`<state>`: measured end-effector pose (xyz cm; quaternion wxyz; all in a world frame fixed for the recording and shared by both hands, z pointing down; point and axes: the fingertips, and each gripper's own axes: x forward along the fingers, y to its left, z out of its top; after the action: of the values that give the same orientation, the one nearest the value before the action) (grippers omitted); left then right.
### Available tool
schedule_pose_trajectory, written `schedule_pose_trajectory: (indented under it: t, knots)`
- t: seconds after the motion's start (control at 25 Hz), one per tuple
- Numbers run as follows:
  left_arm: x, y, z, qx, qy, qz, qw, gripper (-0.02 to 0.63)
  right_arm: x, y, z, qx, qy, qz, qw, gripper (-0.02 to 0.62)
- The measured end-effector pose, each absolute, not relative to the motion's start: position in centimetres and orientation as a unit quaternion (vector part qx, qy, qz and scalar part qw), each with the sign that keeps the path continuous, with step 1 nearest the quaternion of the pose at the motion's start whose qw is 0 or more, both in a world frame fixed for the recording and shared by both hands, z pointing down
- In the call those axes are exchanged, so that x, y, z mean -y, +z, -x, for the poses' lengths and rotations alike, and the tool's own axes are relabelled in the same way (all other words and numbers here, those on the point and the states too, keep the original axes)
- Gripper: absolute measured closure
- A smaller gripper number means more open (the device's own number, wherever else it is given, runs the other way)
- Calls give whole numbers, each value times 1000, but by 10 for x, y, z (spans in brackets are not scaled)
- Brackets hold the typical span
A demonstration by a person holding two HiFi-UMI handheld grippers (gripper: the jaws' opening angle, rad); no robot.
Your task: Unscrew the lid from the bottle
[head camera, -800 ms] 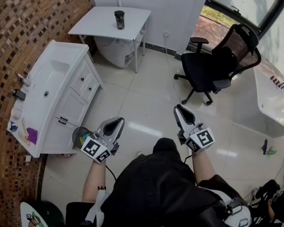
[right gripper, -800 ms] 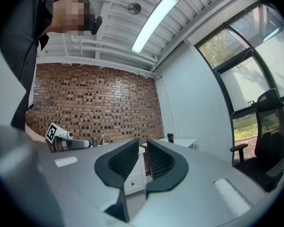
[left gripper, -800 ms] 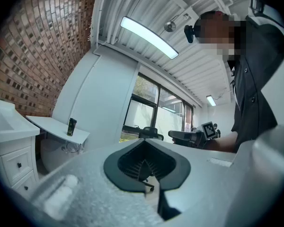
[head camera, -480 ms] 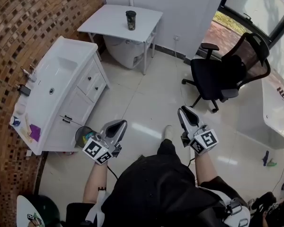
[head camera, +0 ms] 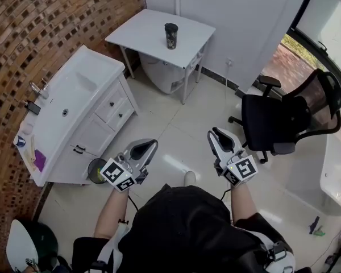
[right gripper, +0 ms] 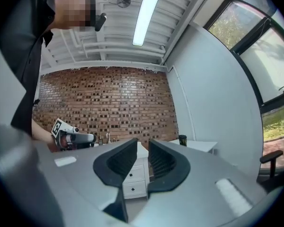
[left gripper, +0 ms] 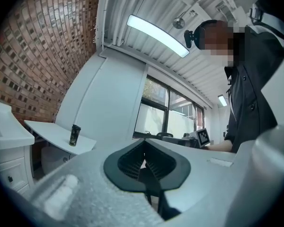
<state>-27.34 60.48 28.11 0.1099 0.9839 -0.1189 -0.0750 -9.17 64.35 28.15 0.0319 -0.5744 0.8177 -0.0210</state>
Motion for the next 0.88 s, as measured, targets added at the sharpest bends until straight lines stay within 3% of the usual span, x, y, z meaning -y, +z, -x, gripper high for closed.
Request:
schedule_pose_trajectory:
  t: [0.52,0.88]
  knots:
    - [-501,296,164,177,-58,-977,106,604,-544,286,-18,-835,-16,550,16,525]
    - [-399,312,147,176,-50,-978,102,604,-442,286,-23,-841,1,540,2,525]
